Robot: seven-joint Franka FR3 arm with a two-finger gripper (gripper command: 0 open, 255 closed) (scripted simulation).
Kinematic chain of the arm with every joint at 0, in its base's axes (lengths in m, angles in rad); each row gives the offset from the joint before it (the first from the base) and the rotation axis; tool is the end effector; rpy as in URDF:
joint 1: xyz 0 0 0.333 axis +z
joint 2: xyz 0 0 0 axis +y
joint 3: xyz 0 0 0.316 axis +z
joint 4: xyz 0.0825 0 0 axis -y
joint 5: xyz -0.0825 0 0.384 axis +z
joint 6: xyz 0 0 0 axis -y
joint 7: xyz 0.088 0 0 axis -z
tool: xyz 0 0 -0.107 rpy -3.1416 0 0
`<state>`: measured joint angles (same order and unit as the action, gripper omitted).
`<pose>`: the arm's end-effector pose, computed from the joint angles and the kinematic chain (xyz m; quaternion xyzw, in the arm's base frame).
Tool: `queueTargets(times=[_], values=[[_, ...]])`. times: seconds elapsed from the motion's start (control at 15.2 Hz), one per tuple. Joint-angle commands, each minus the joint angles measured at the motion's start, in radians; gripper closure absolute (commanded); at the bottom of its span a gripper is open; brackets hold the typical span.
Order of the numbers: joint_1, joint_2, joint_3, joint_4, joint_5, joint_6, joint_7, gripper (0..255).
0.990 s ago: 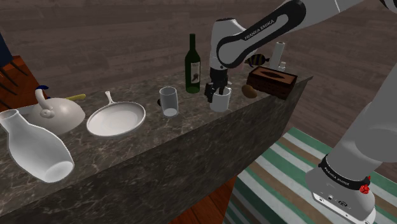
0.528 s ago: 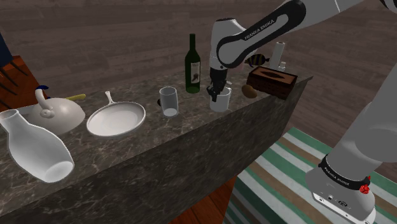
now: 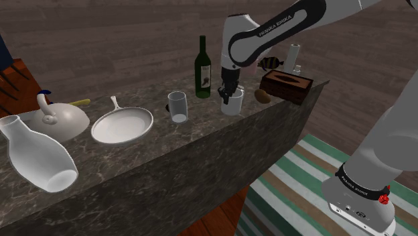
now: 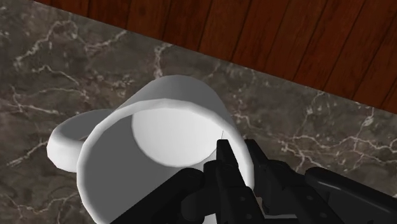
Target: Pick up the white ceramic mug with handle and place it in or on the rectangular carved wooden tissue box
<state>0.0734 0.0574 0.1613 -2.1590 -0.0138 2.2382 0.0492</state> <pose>0.5323 0.1263 0.3739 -0.9953 -0.0966 -0.0113 0.0007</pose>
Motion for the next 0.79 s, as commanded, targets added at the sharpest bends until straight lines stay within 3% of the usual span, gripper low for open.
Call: queueTargets(times=[0.0,0.73], values=[[0.0,-0.014,0.001,0.011,0.003,-0.024,-0.001,255],[-0.001,-0.073,0.0,0.095,0.015,-0.167,-0.009,255]])
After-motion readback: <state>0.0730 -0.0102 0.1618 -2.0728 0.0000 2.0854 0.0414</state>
